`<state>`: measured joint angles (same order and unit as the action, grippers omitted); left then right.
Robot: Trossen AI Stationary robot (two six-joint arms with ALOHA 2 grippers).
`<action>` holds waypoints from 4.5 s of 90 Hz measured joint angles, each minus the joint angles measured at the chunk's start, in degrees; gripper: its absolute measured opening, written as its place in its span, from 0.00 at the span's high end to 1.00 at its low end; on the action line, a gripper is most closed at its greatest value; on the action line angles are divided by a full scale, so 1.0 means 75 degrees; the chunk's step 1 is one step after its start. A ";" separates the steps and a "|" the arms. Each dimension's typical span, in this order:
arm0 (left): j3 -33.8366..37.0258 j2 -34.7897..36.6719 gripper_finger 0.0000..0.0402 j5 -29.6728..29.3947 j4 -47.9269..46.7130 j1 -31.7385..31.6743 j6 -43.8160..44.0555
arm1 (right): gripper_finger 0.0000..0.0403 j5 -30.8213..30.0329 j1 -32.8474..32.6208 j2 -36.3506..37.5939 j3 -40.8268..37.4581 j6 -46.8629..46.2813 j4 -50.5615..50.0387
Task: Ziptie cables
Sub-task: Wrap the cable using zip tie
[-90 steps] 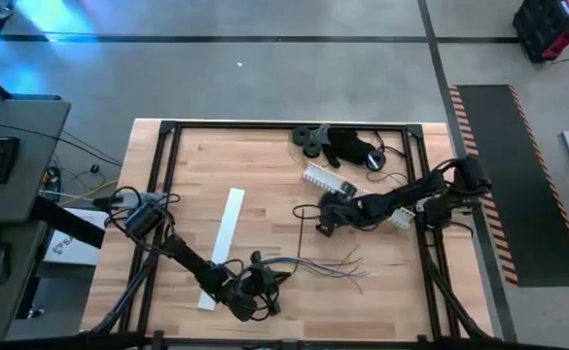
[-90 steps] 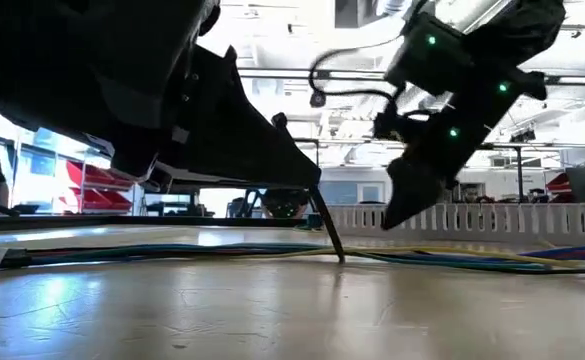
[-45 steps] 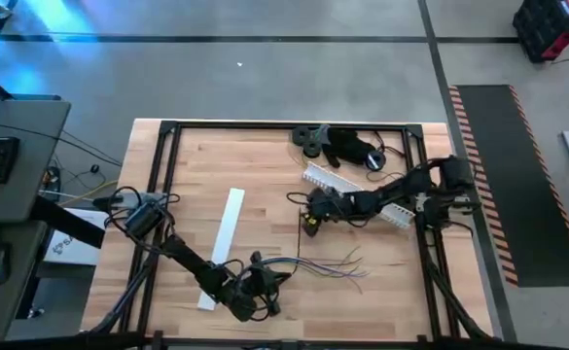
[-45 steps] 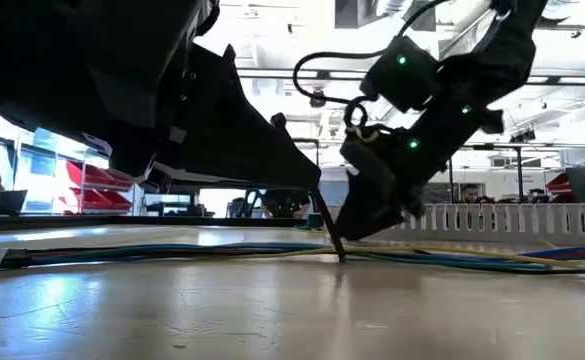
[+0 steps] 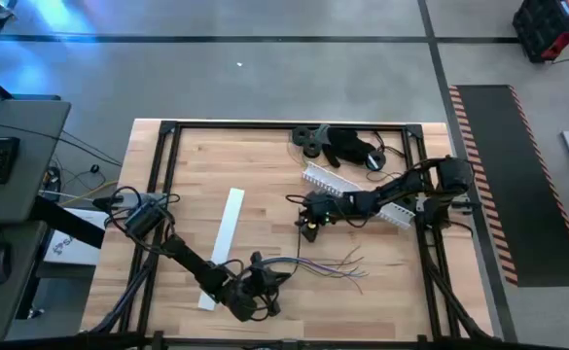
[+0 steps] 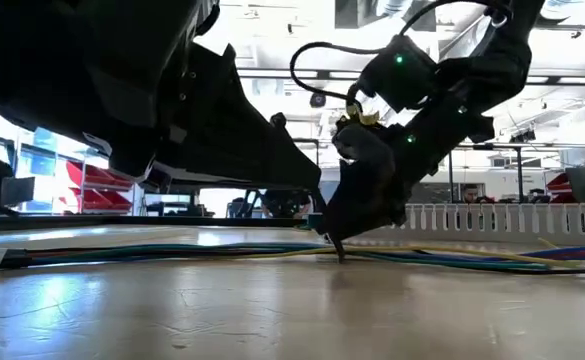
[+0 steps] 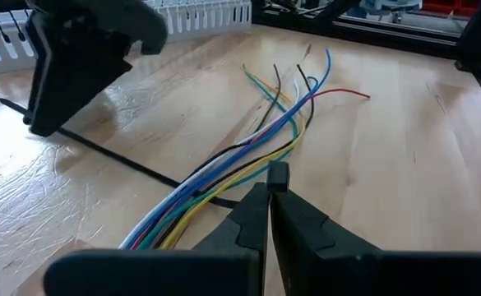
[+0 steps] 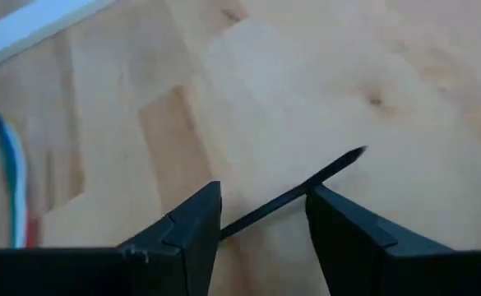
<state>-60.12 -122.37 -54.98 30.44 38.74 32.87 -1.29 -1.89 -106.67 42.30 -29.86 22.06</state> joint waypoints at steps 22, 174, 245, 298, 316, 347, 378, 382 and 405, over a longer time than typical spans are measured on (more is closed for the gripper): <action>0.0000 0.0000 1.00 -0.0003 -0.0003 0.0000 -0.0006 | 0.64 0.0067 -0.0355 0.0000 -0.0006 0.0593 -0.0023; 0.0000 0.0140 1.00 0.3486 0.1398 -0.1059 -0.1677 | 1.00 -0.3382 -0.3904 0.0009 -0.2135 0.6662 0.4679; -0.0003 0.0137 1.00 0.5973 0.2113 -0.1725 -0.1432 | 1.00 -0.3676 -0.4018 0.0009 -0.2008 0.9221 0.4825; -0.0003 0.0135 1.00 0.6120 0.2122 -0.1699 -0.1259 | 1.00 -0.3976 -0.4140 0.0012 -0.2005 0.9607 0.5144; -0.0003 0.0131 1.00 0.6117 0.2119 -0.1699 -0.1259 | 1.00 -0.3993 -0.4103 0.0012 -0.2005 0.9584 0.4995; -0.0003 0.0131 1.00 0.6091 0.2122 -0.1699 -0.1259 | 1.00 -0.3808 -0.4117 0.0012 -0.2005 0.9584 0.4961; -0.0003 0.0128 1.00 0.6062 0.2124 -0.1699 -0.1213 | 1.00 -0.3647 -0.4122 0.0012 -0.1990 0.9820 0.5071; -0.0003 0.0128 1.00 0.6062 0.2127 -0.1699 -0.1212 | 1.00 -0.3647 -0.4141 0.0012 -0.1990 0.9941 0.5148; -0.0003 0.0128 1.00 0.6126 0.2127 -0.1714 -0.0989 | 1.00 -0.3630 -0.4259 0.0012 -0.1799 1.0591 0.5126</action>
<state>-60.14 -121.40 -9.04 46.39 25.89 25.45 -28.51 -33.84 -106.59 28.81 49.58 60.51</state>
